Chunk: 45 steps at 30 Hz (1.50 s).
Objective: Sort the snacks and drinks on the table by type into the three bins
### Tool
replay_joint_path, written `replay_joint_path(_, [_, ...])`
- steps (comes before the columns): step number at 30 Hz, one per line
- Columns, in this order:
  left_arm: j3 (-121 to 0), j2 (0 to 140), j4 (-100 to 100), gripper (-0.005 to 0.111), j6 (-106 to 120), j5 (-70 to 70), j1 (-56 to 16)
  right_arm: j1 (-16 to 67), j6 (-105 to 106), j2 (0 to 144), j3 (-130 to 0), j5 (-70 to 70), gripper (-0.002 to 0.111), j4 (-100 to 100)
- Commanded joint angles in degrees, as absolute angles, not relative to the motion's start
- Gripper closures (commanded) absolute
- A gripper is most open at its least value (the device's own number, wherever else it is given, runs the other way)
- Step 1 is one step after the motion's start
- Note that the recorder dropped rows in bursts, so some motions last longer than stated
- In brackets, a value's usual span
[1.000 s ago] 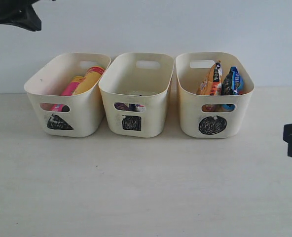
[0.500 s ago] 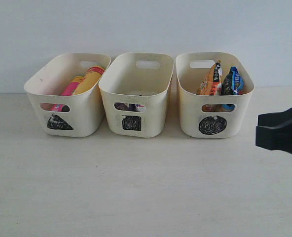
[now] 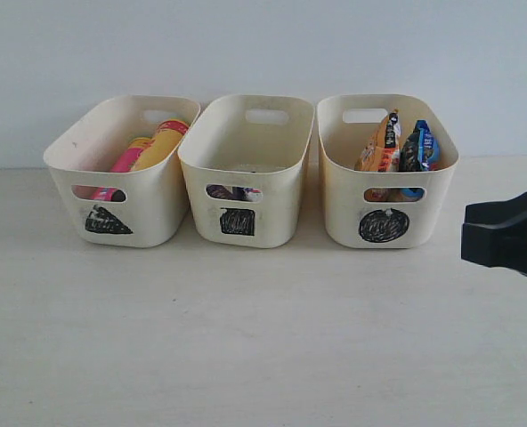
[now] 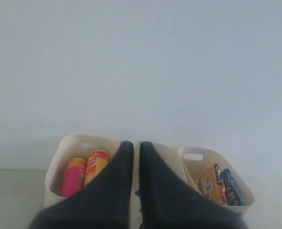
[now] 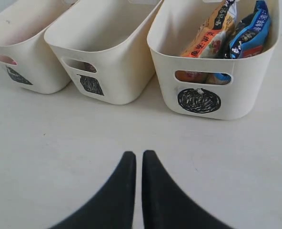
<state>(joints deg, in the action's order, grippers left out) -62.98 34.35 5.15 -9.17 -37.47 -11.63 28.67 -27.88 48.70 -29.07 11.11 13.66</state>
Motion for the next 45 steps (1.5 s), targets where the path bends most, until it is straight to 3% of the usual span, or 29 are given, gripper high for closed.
replay_joint_path(1, [-62.71, 31.64, 5.35, 0.102, -9.57, -37.56, -11.58, 28.51, -28.02, 48.71, -29.12, 10.25, 0.107, 13.76])
replay_joint_path(15, [-59.12, 28.94, -3.07, 0.102, -8.65, -36.78, -10.85, 28.51, -28.02, 48.71, -29.12, 10.25, 0.107, 13.76])
replay_joint_path(26, [-32.76, 17.48, -4.61, 0.102, -11.81, -16.40, -4.98, 28.51, -28.02, 48.71, -29.12, 10.25, 0.107, 13.76])
replay_joint_path(35, [-14.18, 7.42, 2.84, 0.102, -9.34, -12.00, 0.00, 28.51, -28.02, 48.71, -29.12, 10.25, 0.107, 13.76])
replay_joint_path(45, [-2.45, 0.00, 4.88, 0.102, -9.45, -11.42, 0.27, 28.51, -28.02, 48.71, -29.12, 10.32, 0.107, 13.76])
